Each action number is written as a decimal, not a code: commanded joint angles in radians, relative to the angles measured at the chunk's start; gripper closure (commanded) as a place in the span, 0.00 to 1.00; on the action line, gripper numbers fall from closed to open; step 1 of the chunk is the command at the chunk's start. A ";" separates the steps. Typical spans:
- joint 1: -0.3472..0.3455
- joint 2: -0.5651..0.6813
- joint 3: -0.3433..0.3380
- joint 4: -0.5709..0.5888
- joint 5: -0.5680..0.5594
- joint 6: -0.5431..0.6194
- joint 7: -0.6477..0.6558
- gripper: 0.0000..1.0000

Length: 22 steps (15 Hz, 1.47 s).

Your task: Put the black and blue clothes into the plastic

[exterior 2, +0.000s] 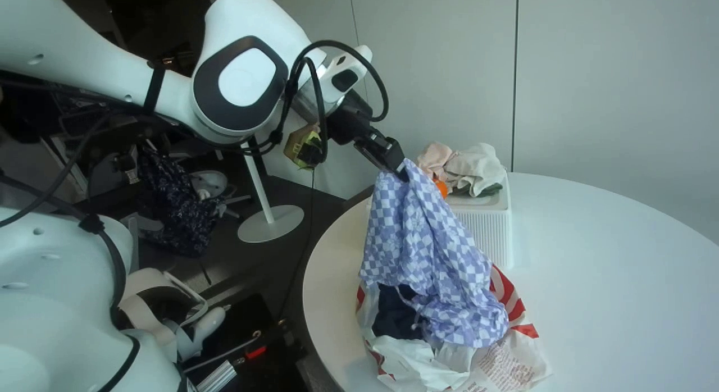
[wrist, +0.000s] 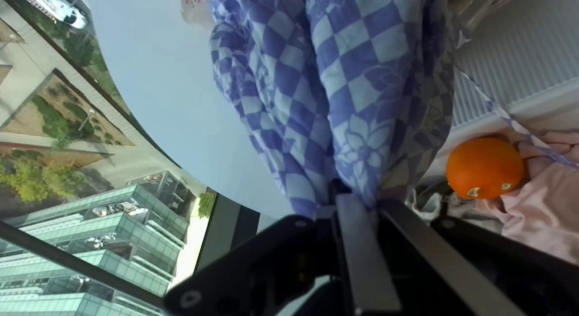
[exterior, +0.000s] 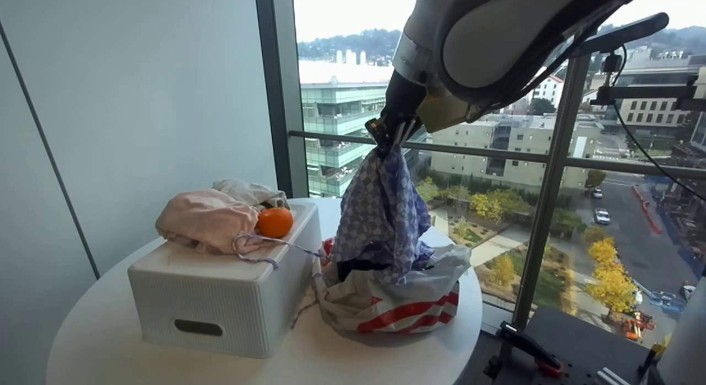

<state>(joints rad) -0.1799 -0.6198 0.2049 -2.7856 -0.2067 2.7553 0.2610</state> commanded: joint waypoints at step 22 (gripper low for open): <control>-0.233 0.701 0.243 0.210 -0.634 -0.039 0.451 0.98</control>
<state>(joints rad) -0.4069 -0.0305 0.4448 -2.6612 -0.7705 2.7549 0.6745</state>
